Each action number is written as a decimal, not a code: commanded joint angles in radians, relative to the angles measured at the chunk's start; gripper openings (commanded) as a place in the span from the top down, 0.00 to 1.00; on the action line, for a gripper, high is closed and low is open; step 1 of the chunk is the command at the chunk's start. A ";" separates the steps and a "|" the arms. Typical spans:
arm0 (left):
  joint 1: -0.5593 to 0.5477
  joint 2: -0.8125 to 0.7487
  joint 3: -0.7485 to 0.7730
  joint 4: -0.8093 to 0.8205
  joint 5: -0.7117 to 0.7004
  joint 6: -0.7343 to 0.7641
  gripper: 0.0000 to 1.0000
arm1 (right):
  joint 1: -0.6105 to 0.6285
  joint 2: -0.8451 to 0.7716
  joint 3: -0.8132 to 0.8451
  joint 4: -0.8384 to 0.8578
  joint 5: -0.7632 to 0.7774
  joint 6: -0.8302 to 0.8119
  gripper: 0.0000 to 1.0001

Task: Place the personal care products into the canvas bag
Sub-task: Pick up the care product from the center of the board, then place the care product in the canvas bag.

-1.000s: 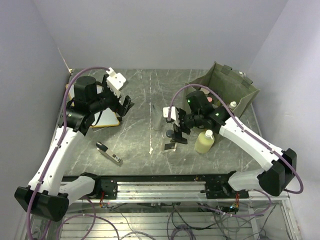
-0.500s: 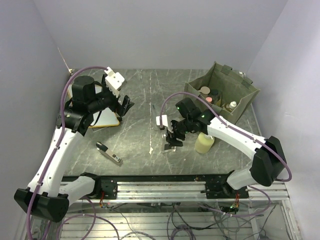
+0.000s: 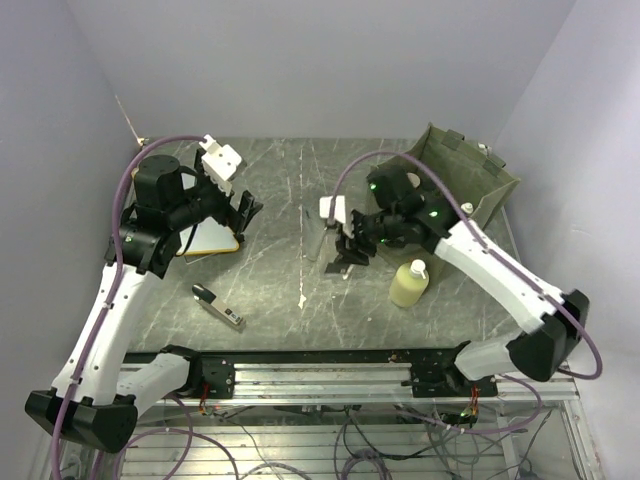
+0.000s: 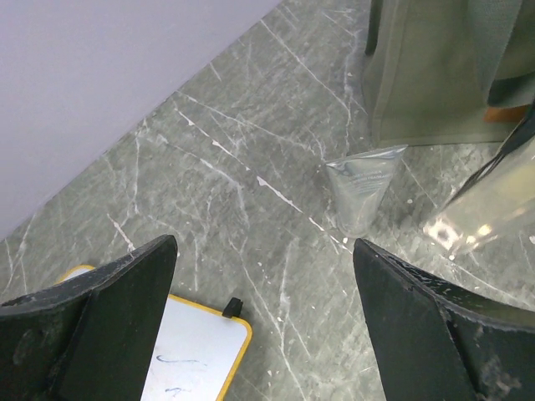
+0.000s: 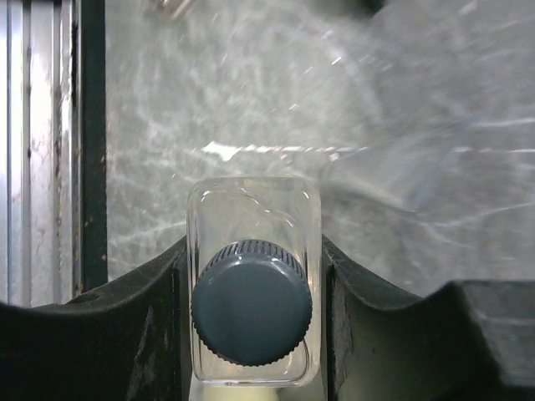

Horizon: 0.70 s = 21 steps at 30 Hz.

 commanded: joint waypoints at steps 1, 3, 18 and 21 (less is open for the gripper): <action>0.013 -0.014 0.033 0.013 -0.047 -0.033 0.03 | -0.034 -0.143 0.211 0.004 -0.004 0.057 1.00; 0.013 -0.009 0.040 0.015 -0.054 -0.036 0.03 | -0.080 -0.149 0.308 -0.036 -0.012 0.073 1.00; 0.021 -0.023 0.035 0.024 -0.059 -0.016 0.02 | -0.343 -0.115 0.731 -0.098 0.397 0.214 1.00; 0.022 -0.028 0.032 0.028 -0.051 -0.015 0.02 | -0.353 -0.096 0.725 -0.110 0.474 0.182 1.00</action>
